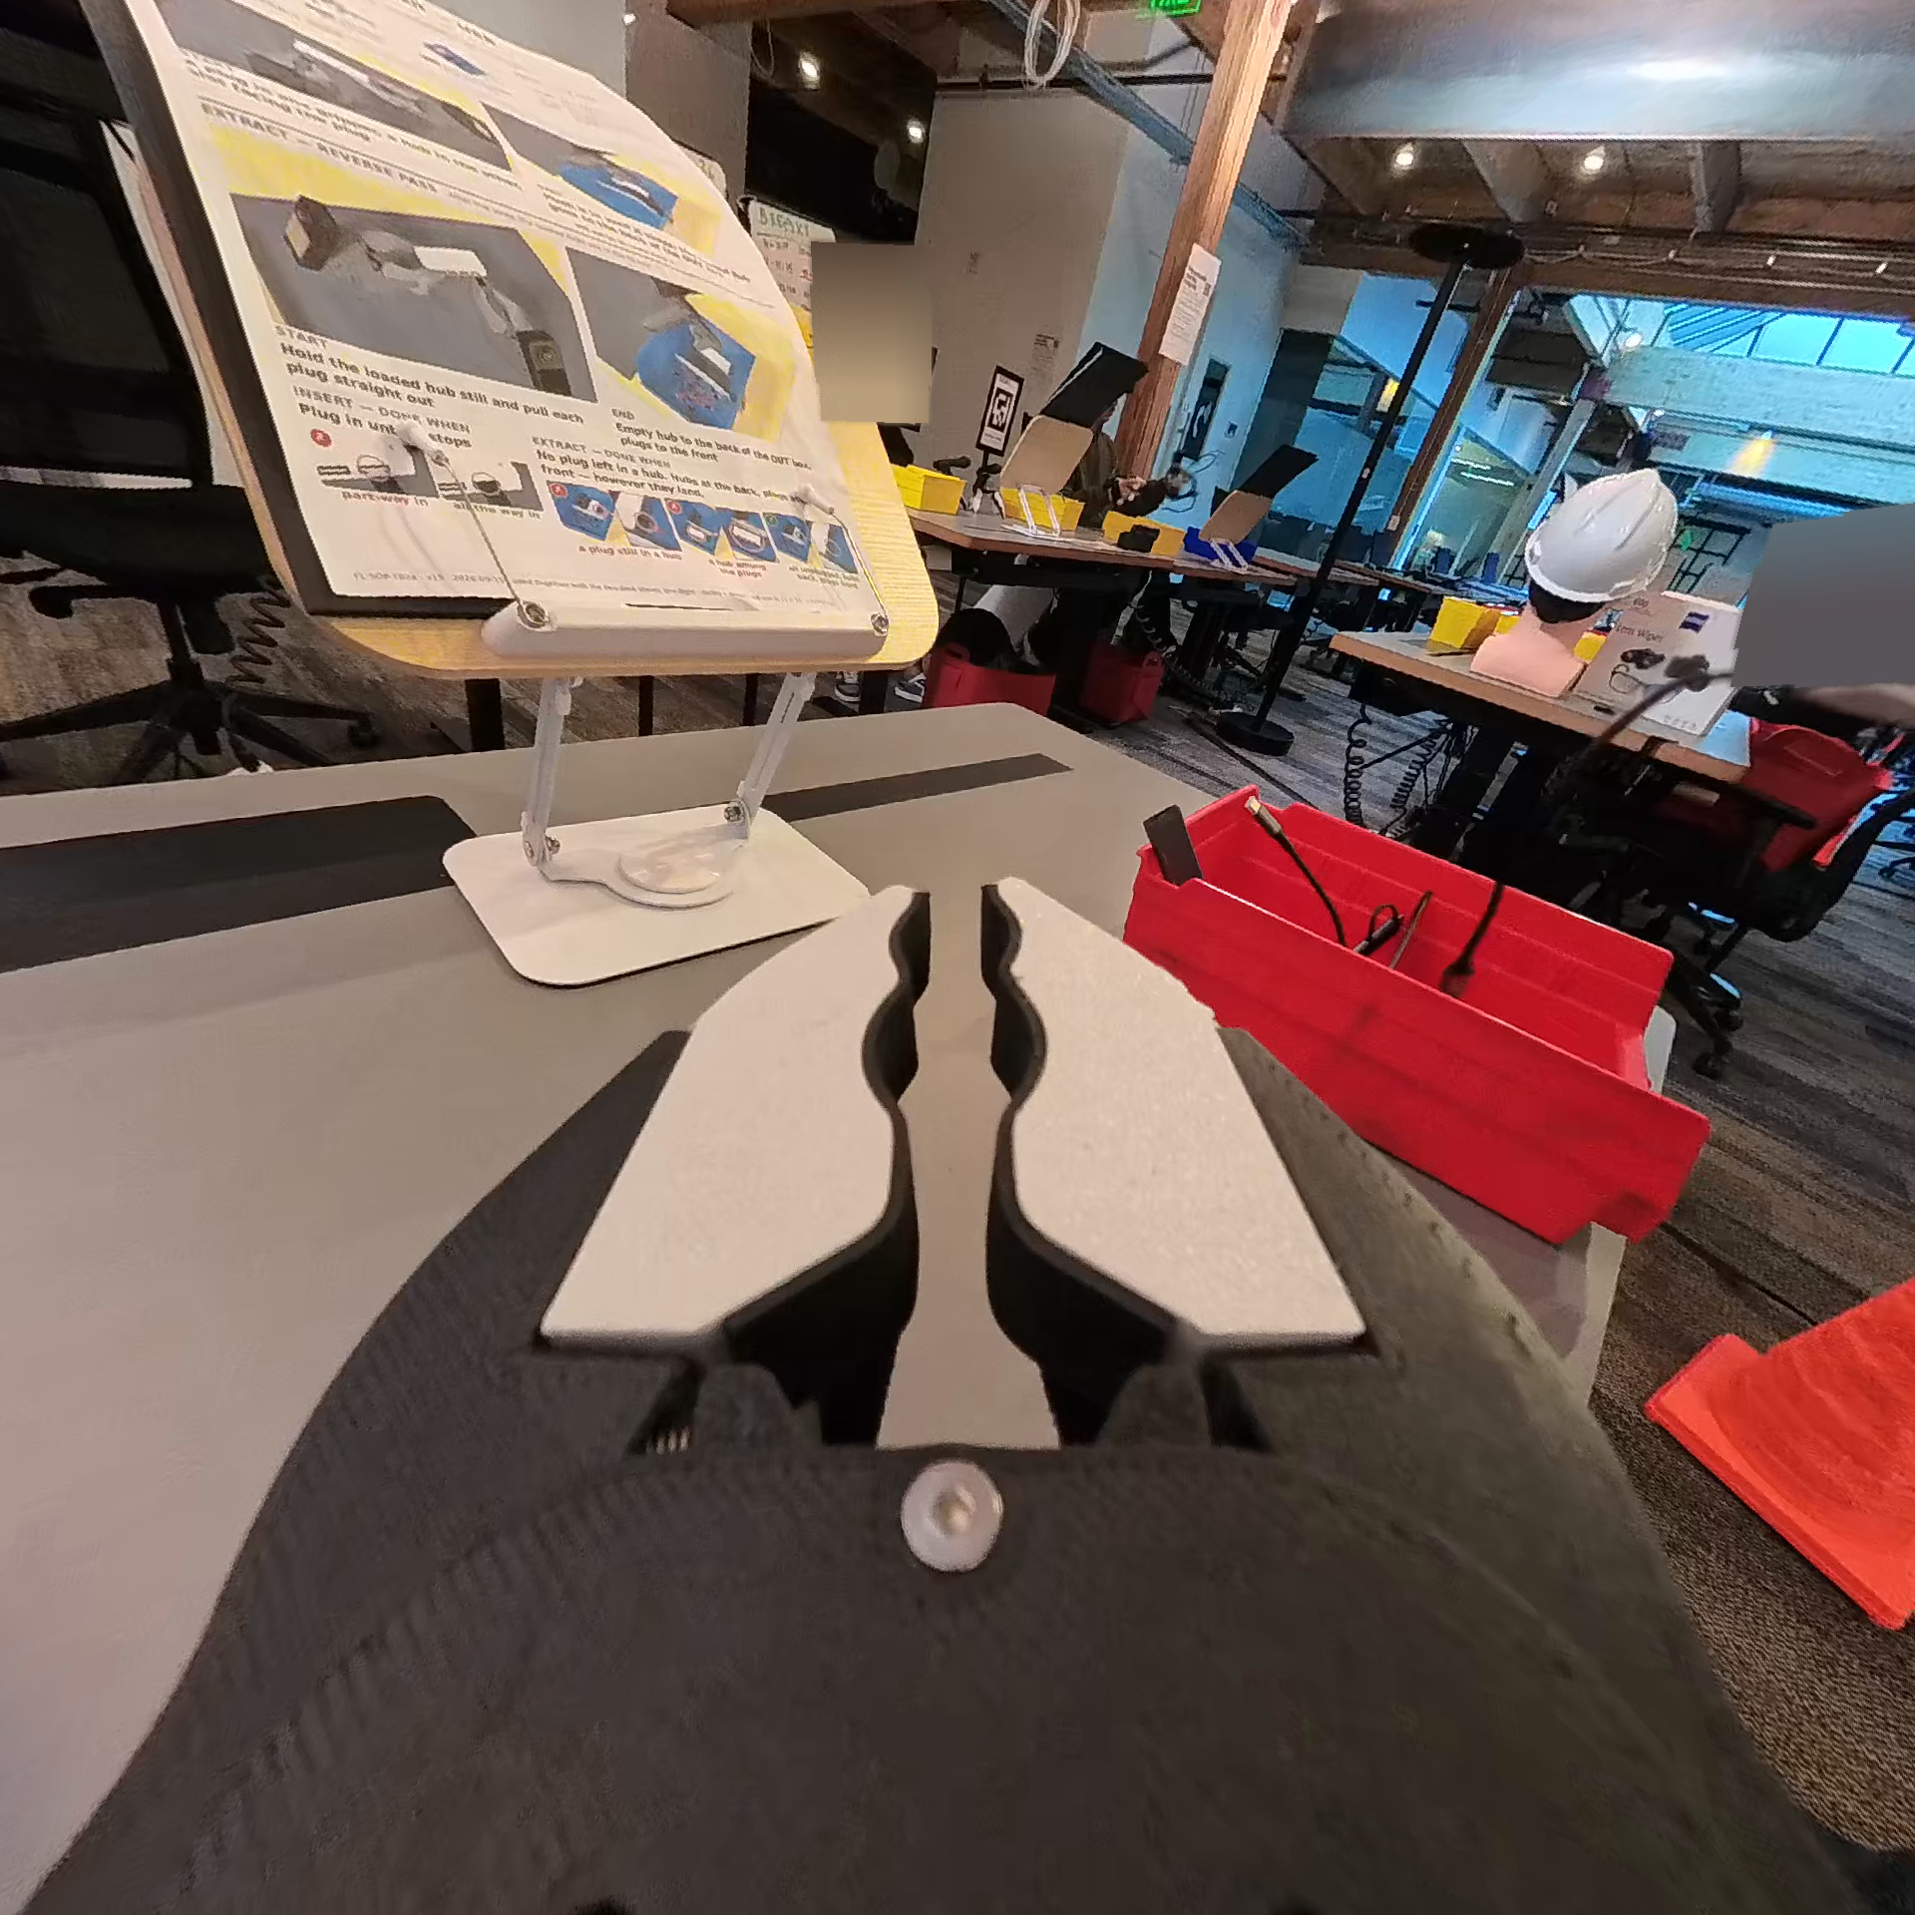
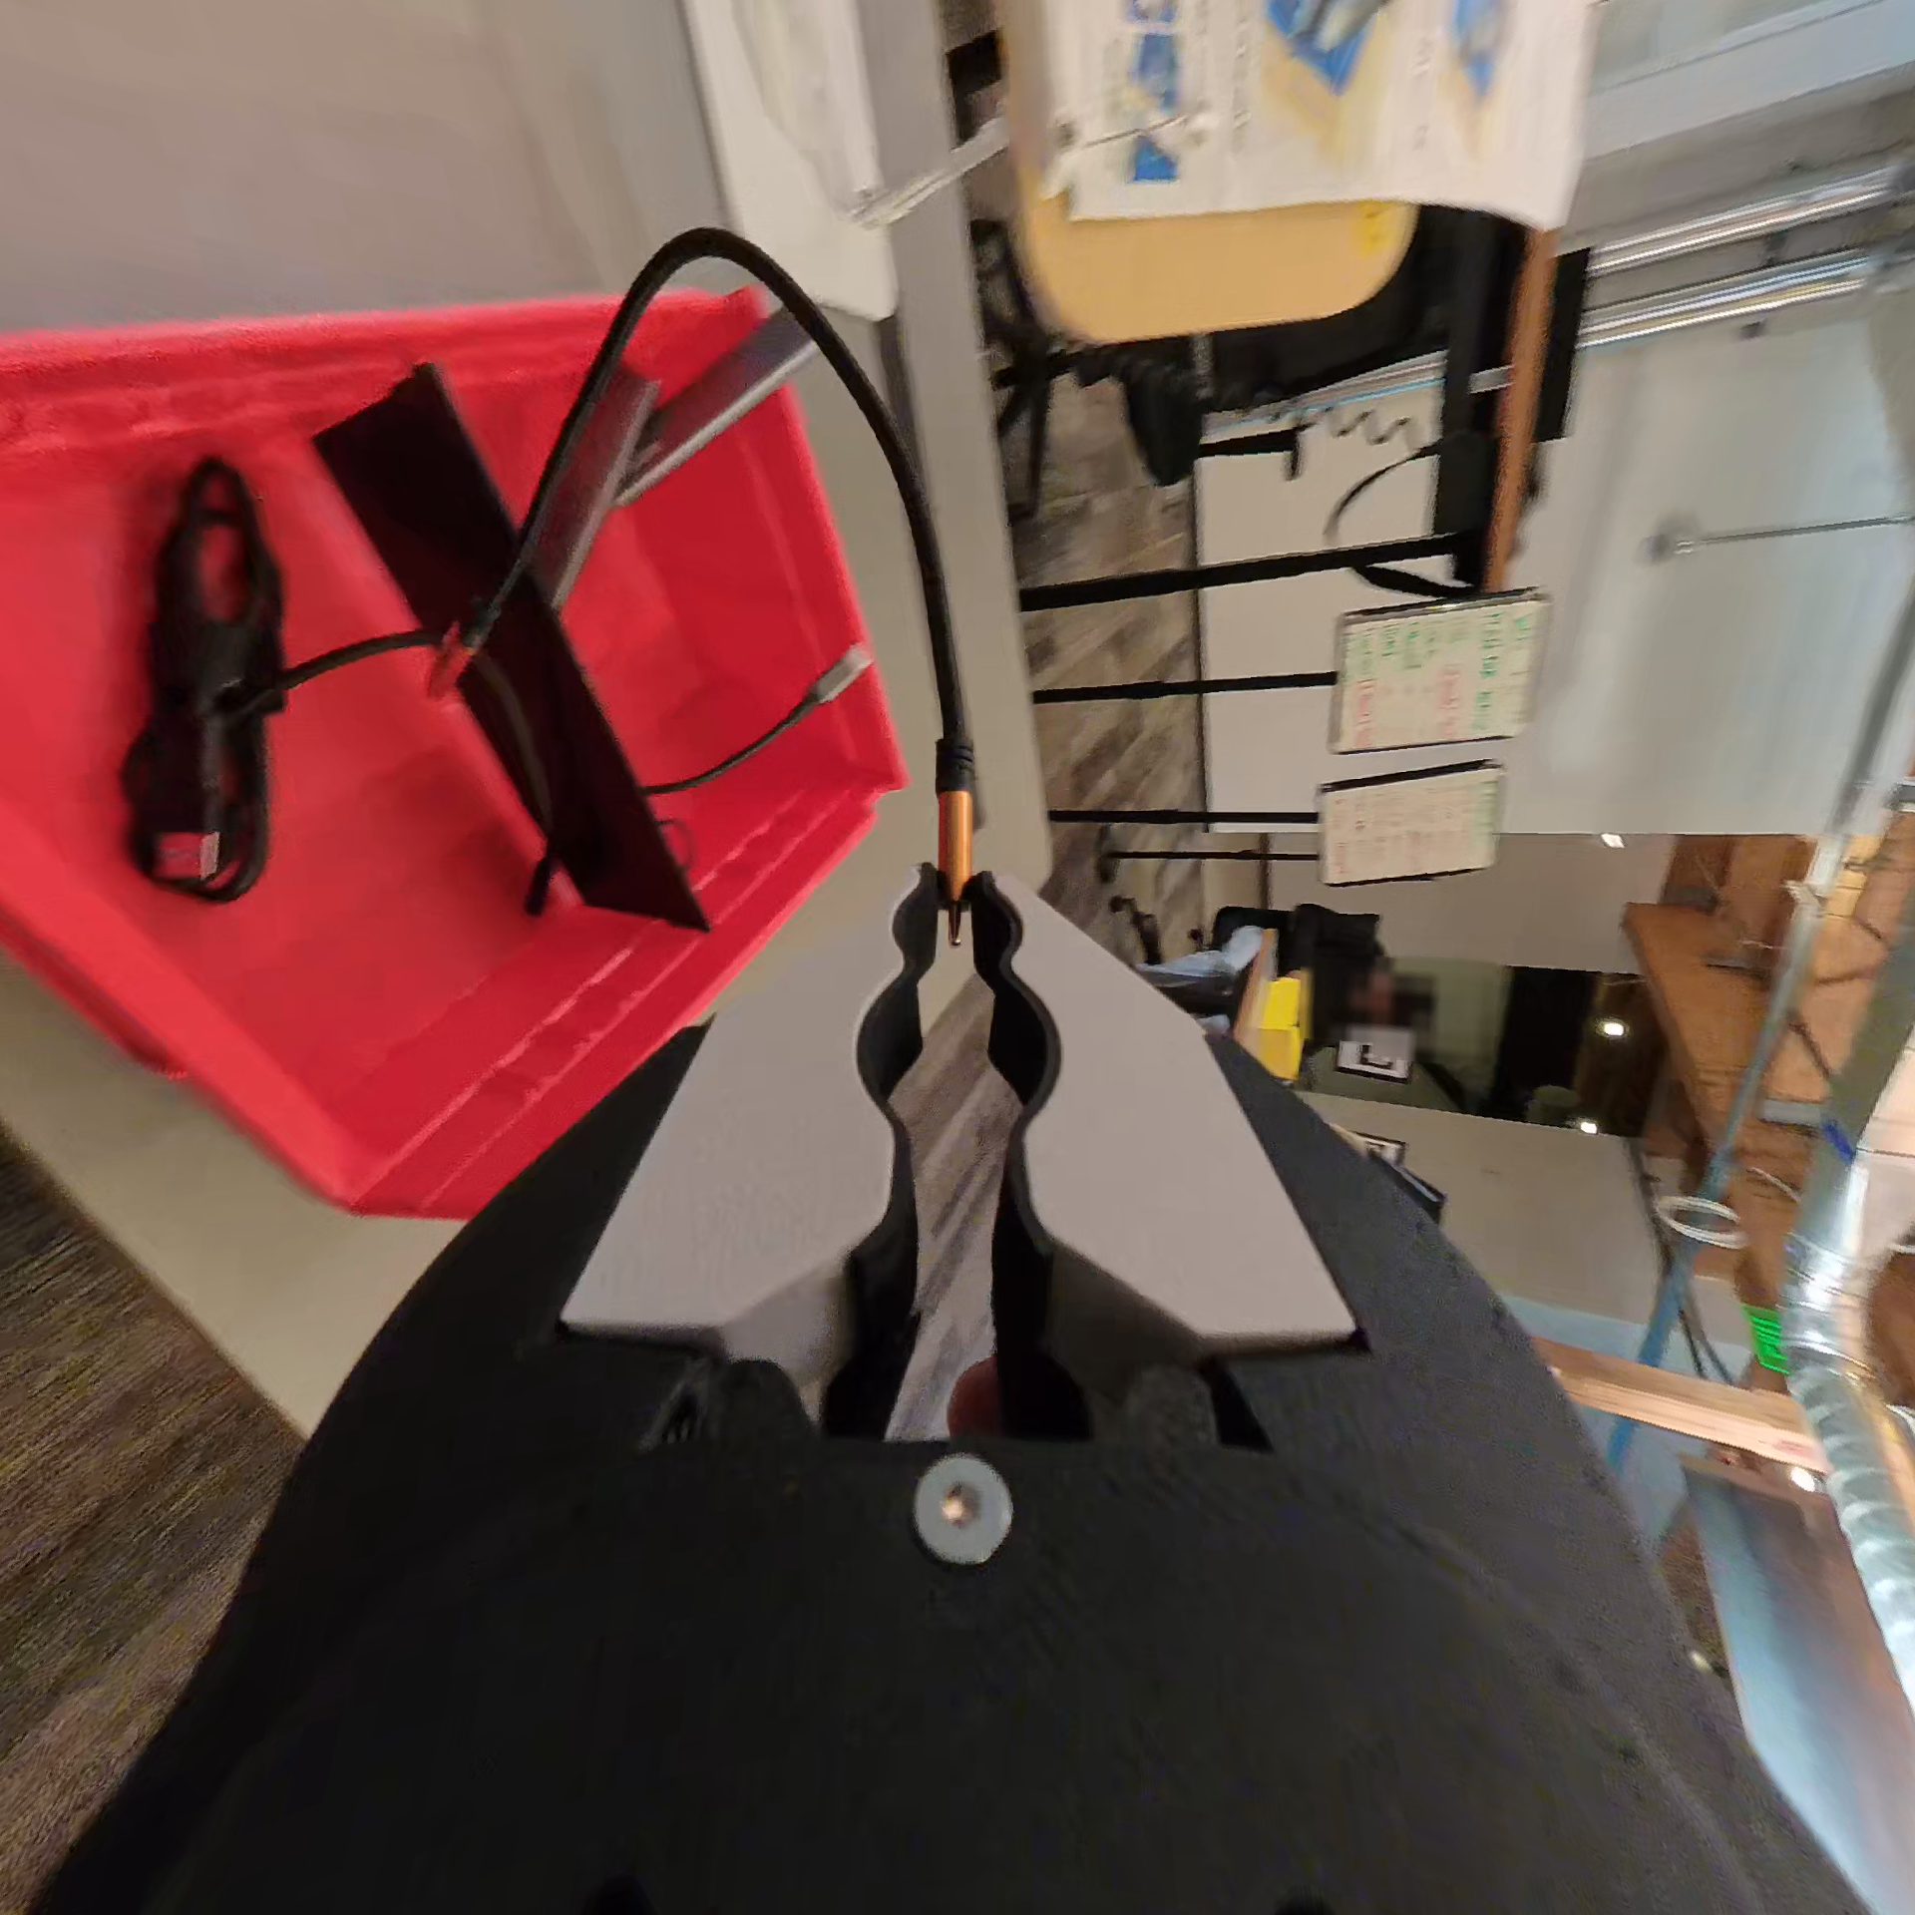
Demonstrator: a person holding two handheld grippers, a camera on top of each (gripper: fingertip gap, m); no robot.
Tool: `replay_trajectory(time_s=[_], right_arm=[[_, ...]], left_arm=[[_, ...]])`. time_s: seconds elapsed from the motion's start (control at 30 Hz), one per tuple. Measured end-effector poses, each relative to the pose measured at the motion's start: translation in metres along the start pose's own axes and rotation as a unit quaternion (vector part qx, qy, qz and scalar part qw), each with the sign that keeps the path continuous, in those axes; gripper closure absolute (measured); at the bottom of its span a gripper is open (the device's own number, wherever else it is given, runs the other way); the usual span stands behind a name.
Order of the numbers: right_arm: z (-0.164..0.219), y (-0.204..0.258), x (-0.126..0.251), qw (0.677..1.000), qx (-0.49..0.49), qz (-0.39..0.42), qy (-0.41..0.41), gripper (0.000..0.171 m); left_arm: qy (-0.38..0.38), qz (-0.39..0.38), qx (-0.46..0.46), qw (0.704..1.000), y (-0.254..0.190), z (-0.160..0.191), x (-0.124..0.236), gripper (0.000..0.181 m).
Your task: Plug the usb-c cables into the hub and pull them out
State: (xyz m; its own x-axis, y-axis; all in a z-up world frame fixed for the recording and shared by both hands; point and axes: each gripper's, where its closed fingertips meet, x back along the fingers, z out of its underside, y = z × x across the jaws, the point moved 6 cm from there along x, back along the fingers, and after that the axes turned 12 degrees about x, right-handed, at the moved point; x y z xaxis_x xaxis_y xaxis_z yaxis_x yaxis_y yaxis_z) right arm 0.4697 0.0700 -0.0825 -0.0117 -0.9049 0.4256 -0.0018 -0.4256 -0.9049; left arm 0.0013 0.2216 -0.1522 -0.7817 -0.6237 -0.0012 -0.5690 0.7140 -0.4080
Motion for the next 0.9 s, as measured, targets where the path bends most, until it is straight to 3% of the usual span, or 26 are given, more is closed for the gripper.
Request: replay_trajectory(time_s=[0.43,0.63,0.8,0.9], right_arm=[[0.008,0.097,-0.056,0.979,-0.046,-0.197,-0.019,0.167],[0.015,0.14,-0.094,0.958,-0.047,-0.277,0.05,0.166],[0.018,0.155,-0.102,0.926,-0.098,-0.355,0.089,0.131],[0.022,0.144,-0.098,0.925,-0.118,-0.351,0.085,0.124]], left_arm=[[0.012,-0.002,-0.002,1.0,-0.001,0.006,-0.002,0.173],[0.022,-0.003,-0.006,1.0,-0.002,0.009,-0.005,0.172],[0.032,-0.003,-0.009,0.999,-0.003,0.011,-0.006,0.172],[0.034,-0.004,-0.016,0.999,-0.004,0.01,-0.007,0.171]])
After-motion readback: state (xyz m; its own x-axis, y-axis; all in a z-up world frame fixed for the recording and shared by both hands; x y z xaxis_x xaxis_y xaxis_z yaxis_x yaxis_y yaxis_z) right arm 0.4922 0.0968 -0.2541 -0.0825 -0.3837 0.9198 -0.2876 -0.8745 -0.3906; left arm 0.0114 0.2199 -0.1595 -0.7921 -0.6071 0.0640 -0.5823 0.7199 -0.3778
